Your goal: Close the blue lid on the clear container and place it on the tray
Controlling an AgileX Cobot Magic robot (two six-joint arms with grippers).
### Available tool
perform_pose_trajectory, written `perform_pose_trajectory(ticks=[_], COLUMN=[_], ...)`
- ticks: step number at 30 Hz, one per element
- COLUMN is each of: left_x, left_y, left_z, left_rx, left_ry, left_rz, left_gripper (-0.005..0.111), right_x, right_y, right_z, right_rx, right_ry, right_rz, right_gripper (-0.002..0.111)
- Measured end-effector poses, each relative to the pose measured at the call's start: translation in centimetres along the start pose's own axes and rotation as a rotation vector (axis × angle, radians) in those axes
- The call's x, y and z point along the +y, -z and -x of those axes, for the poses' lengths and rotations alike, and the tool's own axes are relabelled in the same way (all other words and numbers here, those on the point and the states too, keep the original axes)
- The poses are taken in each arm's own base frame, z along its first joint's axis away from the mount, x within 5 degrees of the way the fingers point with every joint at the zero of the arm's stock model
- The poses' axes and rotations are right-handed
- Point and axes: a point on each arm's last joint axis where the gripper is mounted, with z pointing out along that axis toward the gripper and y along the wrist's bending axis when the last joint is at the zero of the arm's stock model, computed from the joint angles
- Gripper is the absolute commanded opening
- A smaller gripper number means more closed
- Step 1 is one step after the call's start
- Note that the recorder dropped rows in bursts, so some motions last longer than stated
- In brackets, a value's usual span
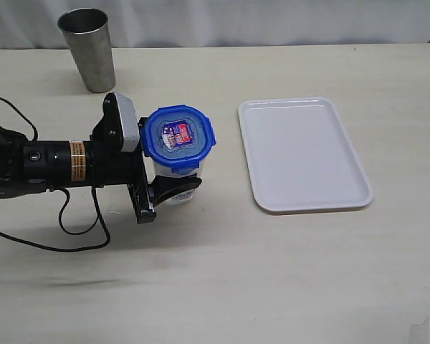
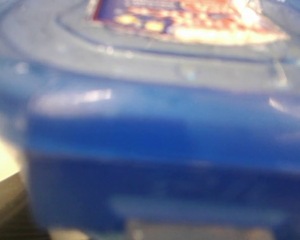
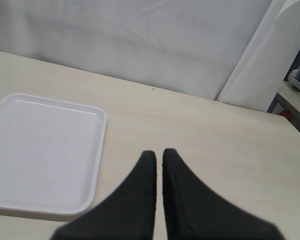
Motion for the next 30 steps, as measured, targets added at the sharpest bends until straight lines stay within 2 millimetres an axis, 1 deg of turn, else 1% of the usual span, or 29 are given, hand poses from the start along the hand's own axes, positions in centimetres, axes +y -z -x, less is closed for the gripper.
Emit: perform_pose_trajectory(ticks=[9, 13, 17, 19, 24, 30], left_x=[0.0, 0.0, 0.0, 0.0, 0.0, 0.0], left_y=[0.0, 0.0, 0.0, 0.0, 0.0, 0.0], left_z=[0.0, 0.0, 0.0, 0.0, 0.0, 0.0], left_rx=[0.0, 0.0, 0.0, 0.0, 0.0, 0.0], left_ry=[0.0, 0.0, 0.0, 0.0, 0.0, 0.0], left_rz=[0.0, 0.0, 0.0, 0.0, 0.0, 0.0], left_gripper=[0.0, 0.0, 0.0, 0.0, 0.0, 0.0], right_x=[0.0, 0.2, 0.4, 0.4, 0.5, 0.5], right_y=[0.0, 0.0, 0.1, 0.1, 0.1, 0.1], right_z=[0.0, -0.6, -1.1, -1.1, -1.1, -1.0], right_rx=[0.002, 0.062, 0.125, 0.126, 0.125, 0.119], right_ry=[-0.002, -0.007, -0.082, -0.121, -0.143, -0.212], right_rz=[0.001, 0.016, 0.038, 0.041, 0.042, 0.039], right_gripper=[0.005, 0.005, 0.005, 0.005, 0.005, 0.005])
